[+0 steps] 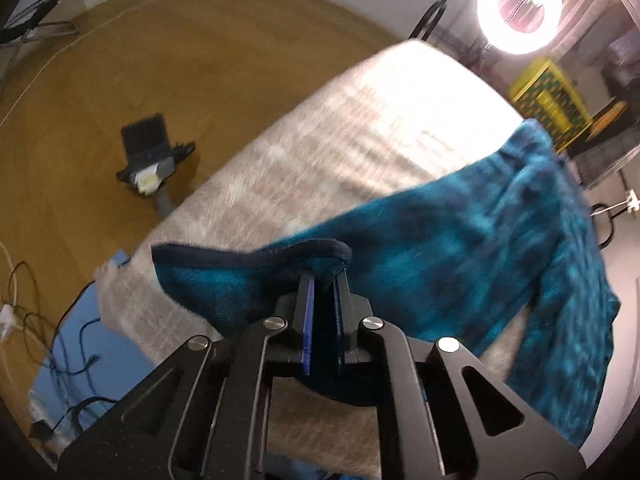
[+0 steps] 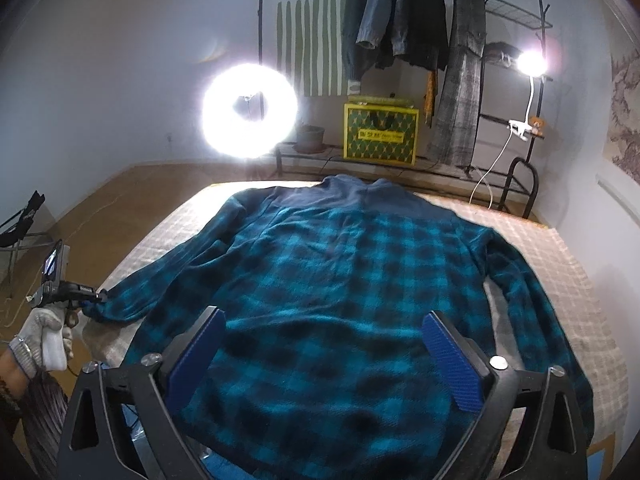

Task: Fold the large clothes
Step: 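Grasp the plaid shirt's side edge with the left gripper, then fold the held shirt side over the back with the left gripper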

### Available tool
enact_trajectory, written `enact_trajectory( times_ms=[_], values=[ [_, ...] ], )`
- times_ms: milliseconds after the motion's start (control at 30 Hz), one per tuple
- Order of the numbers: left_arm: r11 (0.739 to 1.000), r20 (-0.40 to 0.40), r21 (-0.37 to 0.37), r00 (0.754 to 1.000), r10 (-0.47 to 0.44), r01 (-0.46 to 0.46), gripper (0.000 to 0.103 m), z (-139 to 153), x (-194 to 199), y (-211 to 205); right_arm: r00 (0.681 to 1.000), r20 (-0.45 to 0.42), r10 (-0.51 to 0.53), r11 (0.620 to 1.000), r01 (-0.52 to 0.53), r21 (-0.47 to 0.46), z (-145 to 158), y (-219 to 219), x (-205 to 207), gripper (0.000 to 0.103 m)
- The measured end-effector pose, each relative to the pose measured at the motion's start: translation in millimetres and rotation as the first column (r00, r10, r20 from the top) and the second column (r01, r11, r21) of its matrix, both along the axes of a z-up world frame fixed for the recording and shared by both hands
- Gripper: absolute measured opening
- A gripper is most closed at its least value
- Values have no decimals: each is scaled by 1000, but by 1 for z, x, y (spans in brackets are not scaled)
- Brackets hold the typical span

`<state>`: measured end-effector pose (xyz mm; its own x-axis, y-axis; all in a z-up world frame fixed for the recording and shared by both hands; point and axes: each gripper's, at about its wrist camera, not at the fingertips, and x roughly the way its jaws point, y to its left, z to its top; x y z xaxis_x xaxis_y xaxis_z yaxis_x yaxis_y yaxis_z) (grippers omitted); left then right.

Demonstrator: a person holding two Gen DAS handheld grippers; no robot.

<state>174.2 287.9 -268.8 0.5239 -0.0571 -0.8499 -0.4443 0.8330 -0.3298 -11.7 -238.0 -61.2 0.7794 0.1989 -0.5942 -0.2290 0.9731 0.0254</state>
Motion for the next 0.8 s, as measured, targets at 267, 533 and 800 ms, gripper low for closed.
enact_trajectory(
  times_ms=[267,533,800],
  values=[
    [989,370,-24,920,-126,145,3,95,-23,-38,992,-100,72,996,-67,53,-16,7,14,69],
    [864,530,62,717,-453,500,3,162,-49,-138,969,-172,176,980,-155,125,-19,24,71,48],
    [651,424,30,580,-695,758,3,132,-78,-205,921,-241,306,940,-252,230,-13,63,179,45]
  ],
)
